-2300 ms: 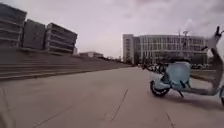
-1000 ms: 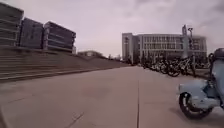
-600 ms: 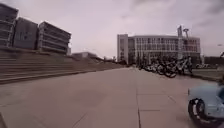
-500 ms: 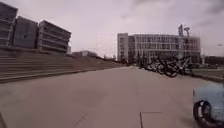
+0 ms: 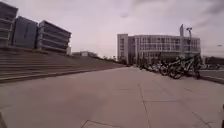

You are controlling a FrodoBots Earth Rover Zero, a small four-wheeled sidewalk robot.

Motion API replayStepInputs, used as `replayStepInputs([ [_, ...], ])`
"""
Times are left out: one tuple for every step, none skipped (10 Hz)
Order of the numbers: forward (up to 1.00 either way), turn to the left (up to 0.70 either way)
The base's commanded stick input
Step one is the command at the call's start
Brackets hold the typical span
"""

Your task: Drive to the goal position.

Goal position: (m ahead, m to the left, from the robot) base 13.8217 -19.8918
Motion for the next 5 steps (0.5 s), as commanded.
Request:
replayStepInputs([
  [0.70,0.00],
  [0.70,0.00],
  [0.70,0.00],
  [0.70,0.00],
  [0.70,0.00],
])
